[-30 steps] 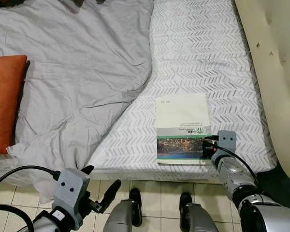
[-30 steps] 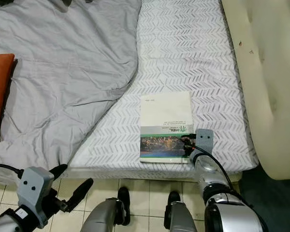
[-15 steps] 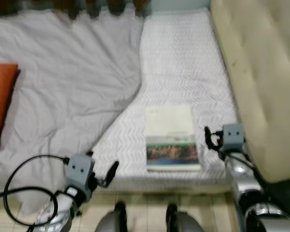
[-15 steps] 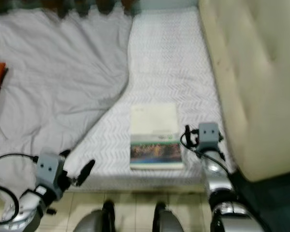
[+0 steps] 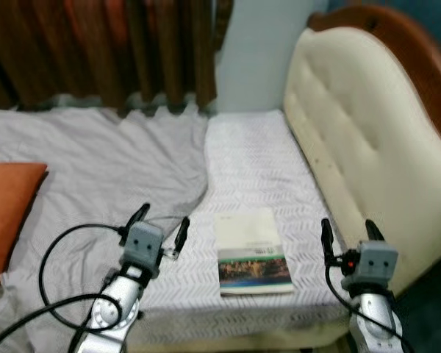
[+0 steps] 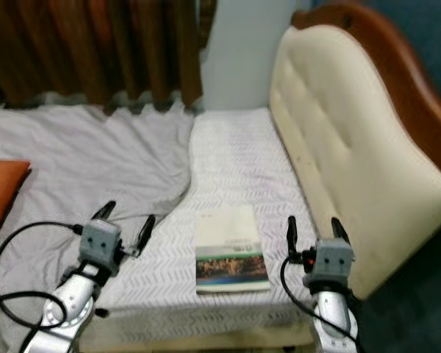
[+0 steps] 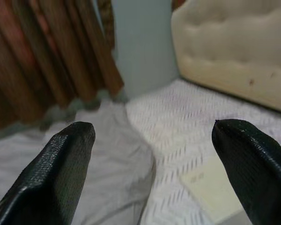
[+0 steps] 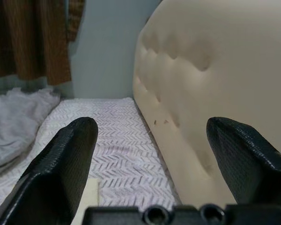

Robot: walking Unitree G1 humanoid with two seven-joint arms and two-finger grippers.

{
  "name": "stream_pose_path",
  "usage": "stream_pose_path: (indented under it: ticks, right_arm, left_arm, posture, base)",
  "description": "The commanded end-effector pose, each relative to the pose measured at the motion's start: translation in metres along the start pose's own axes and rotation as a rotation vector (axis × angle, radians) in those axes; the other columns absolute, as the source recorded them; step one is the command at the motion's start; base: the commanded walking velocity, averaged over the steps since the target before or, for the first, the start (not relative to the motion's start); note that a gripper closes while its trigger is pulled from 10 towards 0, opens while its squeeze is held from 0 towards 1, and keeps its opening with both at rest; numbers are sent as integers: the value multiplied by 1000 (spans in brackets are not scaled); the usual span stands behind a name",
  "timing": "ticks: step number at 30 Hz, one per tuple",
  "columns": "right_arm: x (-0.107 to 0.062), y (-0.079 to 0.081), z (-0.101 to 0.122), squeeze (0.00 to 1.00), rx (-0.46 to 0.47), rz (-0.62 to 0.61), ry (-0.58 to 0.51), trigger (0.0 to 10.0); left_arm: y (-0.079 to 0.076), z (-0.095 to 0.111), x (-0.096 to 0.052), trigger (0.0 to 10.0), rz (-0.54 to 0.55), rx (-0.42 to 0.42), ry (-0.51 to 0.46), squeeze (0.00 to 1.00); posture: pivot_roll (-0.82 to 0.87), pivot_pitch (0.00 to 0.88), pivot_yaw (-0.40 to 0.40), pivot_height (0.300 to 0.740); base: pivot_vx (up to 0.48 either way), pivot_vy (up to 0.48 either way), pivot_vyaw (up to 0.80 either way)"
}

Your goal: Clean up the room

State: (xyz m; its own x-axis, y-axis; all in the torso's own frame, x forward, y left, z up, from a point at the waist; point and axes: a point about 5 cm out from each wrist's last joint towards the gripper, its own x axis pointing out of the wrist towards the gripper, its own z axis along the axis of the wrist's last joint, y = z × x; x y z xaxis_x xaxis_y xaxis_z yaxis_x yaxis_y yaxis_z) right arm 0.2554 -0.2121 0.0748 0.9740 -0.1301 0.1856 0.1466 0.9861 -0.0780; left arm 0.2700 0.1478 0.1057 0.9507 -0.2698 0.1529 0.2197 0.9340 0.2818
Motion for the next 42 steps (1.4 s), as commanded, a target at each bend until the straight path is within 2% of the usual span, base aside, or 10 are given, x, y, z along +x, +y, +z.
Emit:
stream_pose_path:
  ticks: [1, 3, 5, 7, 9, 12, 17, 28, 35, 42]
  right_arm:
    - [-2, 0, -2, 0, 20, 6, 16, 10000]
    - [-2, 11, -13, 0, 76, 47, 121, 10000]
    - [-2, 13, -14, 0, 83, 52, 135, 10000]
    - [2, 15, -14, 0, 78, 68, 145, 10000]
    - [4, 17, -15, 0, 83, 86, 158, 10000]
    - [4, 22, -15, 0, 92, 136, 174, 10000]
    - [3, 24, -16, 0, 95, 150, 187, 10000]
    - [4, 35, -17, 0, 125, 203, 209, 10000]
    - [5, 30, -21, 0, 244, 160, 244, 10000]
    - [13, 34, -19, 0, 257, 184, 241, 10000]
  left_arm:
    - [0, -2, 1, 10000, 11, 15, -9, 0]
    - [1, -9, 2, 10000, 22, -14, 1, 0]
    - [1, -11, 2, 10000, 23, -27, 7, 0]
    - [3, -21, -3, 10000, 67, -139, 83, 0]
    - [2, -27, -7, 10000, 77, -196, 123, 0]
    - [-3, -39, -18, 10000, 60, -226, 181, 0]
    - [-4, -42, -19, 10000, 47, -239, 198, 0]
    - [12, -42, -9, 10000, 53, -257, 193, 0]
    - [13, -38, -5, 10000, 48, -229, 180, 0]
    - [15, -36, -1, 10000, 89, -264, 172, 0]
  posture:
    - [-92, 0, -7, 740]
    - [-93, 0, 3, 740]
    - [-93, 0, 3, 740]
    - [-88, 0, 6, 740]
    - [-82, 0, 4, 740]
    - [-68, 0, -3, 740]
    - [-55, 0, -1, 740]
    - [-56, 0, 1, 740]
    - [-55, 0, -2, 740]
    - [-39, 0, -11, 740]
  base:
    - [0, 0, 0]
    - [0, 0, 0]
    - [0, 0, 0]
    - [0, 0, 0]
    - [0, 240, 0]
    - [0, 480, 0]
    - [0, 480, 0]
    - [0, 480, 0]
    - [0, 480, 0]
    - [0, 480, 0]
